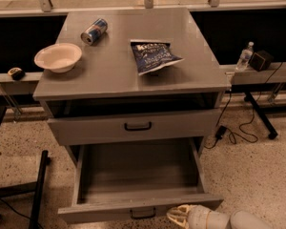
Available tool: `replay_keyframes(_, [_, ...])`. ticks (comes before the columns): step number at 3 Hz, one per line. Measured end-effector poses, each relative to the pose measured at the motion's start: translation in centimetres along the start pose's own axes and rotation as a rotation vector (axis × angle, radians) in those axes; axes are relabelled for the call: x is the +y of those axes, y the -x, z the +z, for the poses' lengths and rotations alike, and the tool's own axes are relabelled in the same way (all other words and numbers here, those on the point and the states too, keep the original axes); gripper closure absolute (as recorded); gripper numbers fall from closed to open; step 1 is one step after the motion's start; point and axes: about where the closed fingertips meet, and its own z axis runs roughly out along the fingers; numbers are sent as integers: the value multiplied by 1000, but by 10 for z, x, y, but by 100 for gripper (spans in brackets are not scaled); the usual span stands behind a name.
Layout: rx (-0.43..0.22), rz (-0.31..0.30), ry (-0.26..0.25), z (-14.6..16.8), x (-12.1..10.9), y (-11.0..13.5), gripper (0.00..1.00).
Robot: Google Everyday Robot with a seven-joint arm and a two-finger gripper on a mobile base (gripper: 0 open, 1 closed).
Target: Close middle drawer
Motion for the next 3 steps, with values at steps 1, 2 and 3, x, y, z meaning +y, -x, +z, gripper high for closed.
replay_keyframes(1, [-15,16,-85,7,-23,2,100])
replay_keyframes(2, [-13,17,-190,12,-58,7,100])
replay_keyframes(3, [-3,8,-277,15,-96,9,100])
